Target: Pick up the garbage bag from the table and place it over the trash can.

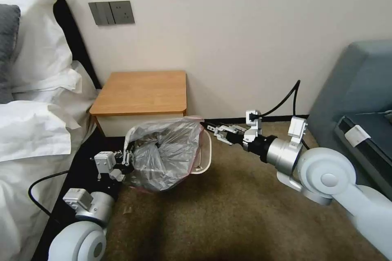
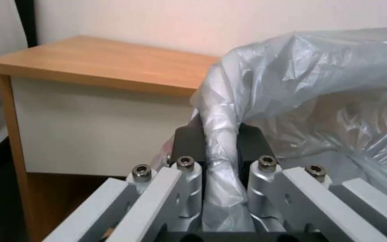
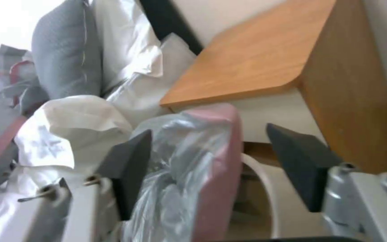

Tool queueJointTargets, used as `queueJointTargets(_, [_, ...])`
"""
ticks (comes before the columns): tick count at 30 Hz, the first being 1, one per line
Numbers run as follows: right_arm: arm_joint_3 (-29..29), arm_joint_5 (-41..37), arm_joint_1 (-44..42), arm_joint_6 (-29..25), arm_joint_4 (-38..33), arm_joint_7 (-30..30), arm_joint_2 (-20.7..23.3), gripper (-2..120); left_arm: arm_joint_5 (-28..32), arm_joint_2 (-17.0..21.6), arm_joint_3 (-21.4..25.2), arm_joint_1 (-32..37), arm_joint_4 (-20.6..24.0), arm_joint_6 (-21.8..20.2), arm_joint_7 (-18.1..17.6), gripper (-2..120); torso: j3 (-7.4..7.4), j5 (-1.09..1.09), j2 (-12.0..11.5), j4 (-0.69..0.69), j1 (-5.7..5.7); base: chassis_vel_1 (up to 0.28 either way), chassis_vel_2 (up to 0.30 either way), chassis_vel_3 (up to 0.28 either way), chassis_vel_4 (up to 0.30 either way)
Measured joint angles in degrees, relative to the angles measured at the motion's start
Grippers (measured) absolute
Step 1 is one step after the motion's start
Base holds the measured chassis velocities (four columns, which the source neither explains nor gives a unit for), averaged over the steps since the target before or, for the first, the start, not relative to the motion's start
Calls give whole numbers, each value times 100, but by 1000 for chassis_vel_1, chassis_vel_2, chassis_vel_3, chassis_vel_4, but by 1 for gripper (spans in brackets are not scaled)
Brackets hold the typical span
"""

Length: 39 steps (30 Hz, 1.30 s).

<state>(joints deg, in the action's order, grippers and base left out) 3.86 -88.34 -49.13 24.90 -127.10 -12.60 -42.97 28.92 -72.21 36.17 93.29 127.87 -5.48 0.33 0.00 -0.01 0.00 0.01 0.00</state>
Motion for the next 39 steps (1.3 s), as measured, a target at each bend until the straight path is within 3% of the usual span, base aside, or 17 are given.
queueJointTargets(8, [-472, 49, 414, -9, 249, -133, -223, 99, 43, -7, 25, -3, 38, 12, 47, 9, 0, 0, 0, 0, 0, 0, 0, 0, 0])
queueJointTargets(13, [-626, 132, 518, -73, 328, -143, -328, 97, 62, -7, 39, -3, 47, 13, 52, 9, 0, 0, 0, 0, 0, 0, 0, 0, 0])
queueJointTargets(14, [-645, 147, 535, -94, 332, -146, -349, 91, 68, -5, 44, -3, 47, 13, 53, 9, 0, 0, 0, 0, 0, 0, 0, 0, 0])
queueJointTargets(16, [-651, 151, 541, -102, 333, -148, -357, 91, 73, -5, 45, -3, 48, 13, 54, 9, 0, 0, 0, 0, 0, 0, 0, 0, 0])
queueJointTargets(19, [-659, 198, 543, -142, 340, -153, -382, 71, 104, 3, 54, -12, 51, 12, 57, 9, 0, 0, 0, -1, 0, 0, 0, 0, 0])
queueJointTargets(25, [-679, 225, 538, -170, 342, -150, -399, 56, 113, -2, 53, -29, 55, 6, 57, 9, 0, 0, 0, -1, 0, 0, 0, 0, 0])
queueJointTargets(26, [-694, 254, 546, -187, 351, -139, -407, 47, 115, -7, 53, -32, 56, 1, 57, 9, 0, 1, 0, -1, 0, 0, 0, 0, 0])
queueJointTargets(32, [-666, 293, 588, -240, 380, -114, -419, 25, 115, -38, 50, -17, 62, -12, 57, 9, 0, 1, 0, -1, 0, 0, 0, 0, 0])
queueJointTargets(36, [-652, 293, 607, -248, 384, -106, -414, 17, 115, -39, 47, -9, 74, -13, 57, 9, 0, 1, 0, -1, 0, 0, 0, 0, 0])
queueJointTargets(39, [-631, 289, 622, -275, 385, -124, -394, 0, 115, -37, 34, -13, 76, -15, 57, 9, 0, 1, 0, -1, 0, 0, 0, 0, 0])
